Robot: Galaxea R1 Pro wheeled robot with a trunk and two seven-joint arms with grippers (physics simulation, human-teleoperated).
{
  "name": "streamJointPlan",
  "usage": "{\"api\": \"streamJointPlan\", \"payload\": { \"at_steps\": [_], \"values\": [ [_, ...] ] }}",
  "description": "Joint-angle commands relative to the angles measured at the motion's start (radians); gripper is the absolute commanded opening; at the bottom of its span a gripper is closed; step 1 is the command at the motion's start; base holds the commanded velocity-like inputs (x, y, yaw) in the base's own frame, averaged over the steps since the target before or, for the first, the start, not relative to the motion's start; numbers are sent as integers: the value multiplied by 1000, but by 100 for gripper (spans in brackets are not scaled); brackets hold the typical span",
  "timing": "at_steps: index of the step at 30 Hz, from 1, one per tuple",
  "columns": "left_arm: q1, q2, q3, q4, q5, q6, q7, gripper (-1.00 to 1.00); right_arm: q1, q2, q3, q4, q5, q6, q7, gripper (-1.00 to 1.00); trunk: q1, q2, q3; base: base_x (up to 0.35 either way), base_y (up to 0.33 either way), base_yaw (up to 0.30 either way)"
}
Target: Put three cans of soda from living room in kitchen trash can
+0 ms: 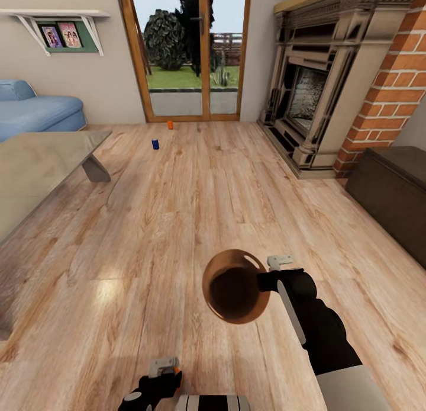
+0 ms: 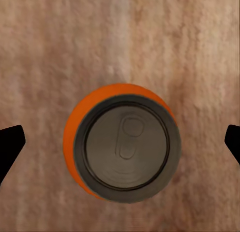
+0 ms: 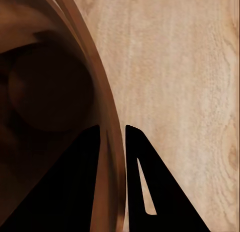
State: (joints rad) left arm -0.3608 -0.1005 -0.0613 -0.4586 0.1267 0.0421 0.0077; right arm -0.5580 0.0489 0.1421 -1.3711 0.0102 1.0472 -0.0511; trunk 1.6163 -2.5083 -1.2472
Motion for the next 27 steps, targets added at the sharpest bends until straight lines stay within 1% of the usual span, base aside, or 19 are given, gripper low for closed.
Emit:
{"api": "streamJointPlan", "payload": {
  "at_steps": [1, 3, 13, 19, 24, 27],
  "values": [
    [0, 0, 0, -1, 0, 0, 0, 100, 0, 0, 0, 0, -13, 0, 4, -100, 0, 0, 0, 0, 0, 0],
    [-1, 0, 0, -5, 0, 0, 0, 100, 0, 0, 0, 0, -13, 0, 4, -100, 0, 0, 0, 0, 0, 0],
    [-10, 0, -7, -18, 0, -1, 0, 100, 0, 0, 3, 3, -13, 0, 5, -100, 4, -2, -39, 0, 0, 0],
    [-18, 0, -8, -22, 0, -1, 0, 100, 3, 0, 4, 4, -13, 0, 5, -100, 4, -2, -39, 0, 0, 0],
    [-20, -1, -8, -30, 0, -1, 0, 100, 4, 0, 4, 4, -13, 0, 5, -100, 7, -4, -58, 0, 0, 0],
    [-23, -1, -8, -32, 0, -1, 0, 100, 4, 0, 4, 4, -13, 0, 5, -100, 7, -4, -58, 0, 0, 0]
  ]
}}
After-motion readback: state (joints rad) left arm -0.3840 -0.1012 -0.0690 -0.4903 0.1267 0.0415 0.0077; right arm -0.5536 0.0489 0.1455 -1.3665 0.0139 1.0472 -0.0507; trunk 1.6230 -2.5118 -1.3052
